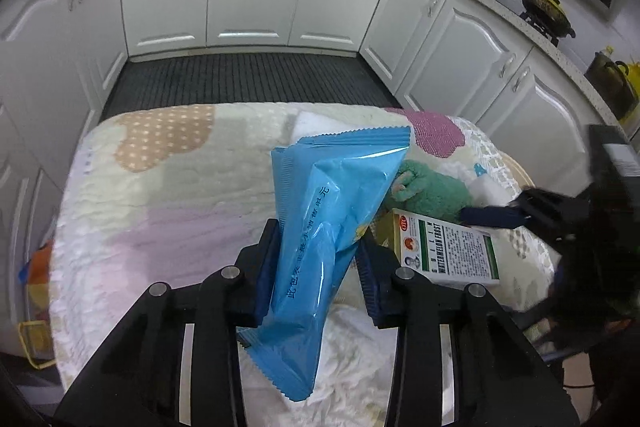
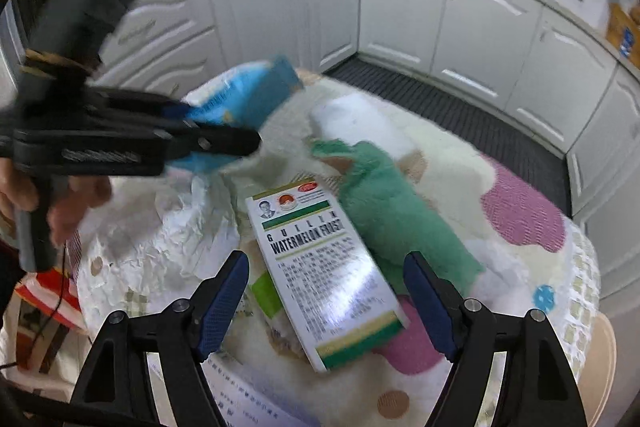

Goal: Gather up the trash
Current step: 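Grasp the blue wrapper packet with the left gripper while the right grasps the Watermelon Frost box, then carry the blue packet and Watermelon Frost box over the beige bucket and open both grippers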

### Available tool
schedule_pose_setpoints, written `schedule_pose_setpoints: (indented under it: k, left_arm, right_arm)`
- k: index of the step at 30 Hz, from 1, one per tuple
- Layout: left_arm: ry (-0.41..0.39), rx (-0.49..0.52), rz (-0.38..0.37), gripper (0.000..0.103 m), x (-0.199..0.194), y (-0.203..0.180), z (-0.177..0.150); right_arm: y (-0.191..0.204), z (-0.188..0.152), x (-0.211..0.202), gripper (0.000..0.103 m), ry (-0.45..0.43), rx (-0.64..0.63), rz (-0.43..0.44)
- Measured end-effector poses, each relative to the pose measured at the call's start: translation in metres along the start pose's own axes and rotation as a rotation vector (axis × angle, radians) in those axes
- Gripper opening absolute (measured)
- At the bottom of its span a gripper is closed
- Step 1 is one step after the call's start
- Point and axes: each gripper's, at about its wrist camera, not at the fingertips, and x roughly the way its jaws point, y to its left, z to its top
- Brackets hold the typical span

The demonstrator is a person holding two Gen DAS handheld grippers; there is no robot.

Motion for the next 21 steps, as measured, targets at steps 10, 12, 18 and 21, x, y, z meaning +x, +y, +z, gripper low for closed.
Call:
schedule_pose_setpoints:
  k: [10, 12, 18, 21]
  left_arm:
    - [-0.066, -0.010, -0.012, 0.034, -0.036, -0.016, -0.009]
    - [-0.079, -0.006, 0.000, 0.034, -0.041, -0.024, -0.012]
    - [-0.102, -0.011, 0.024, 0.034, -0.044, -0.054, -0.021]
    - [-0.110, -0.001, 0.053, 0.034, -0.044, -0.072, -0.026]
  right_arm:
    - [0.001, -0.022, -0.042, 0.056, -0.116, 0.072, 0.002]
    - [0.001, -0.033, -0.058, 0.056, -0.146, 0.103, -0.003]
    - [0.001, -0.058, -0.085, 0.055, -0.187, 0.153, -0.040]
    - [-0.006, -0.066, -0.094, 0.055, -0.203, 0.196, -0.055]
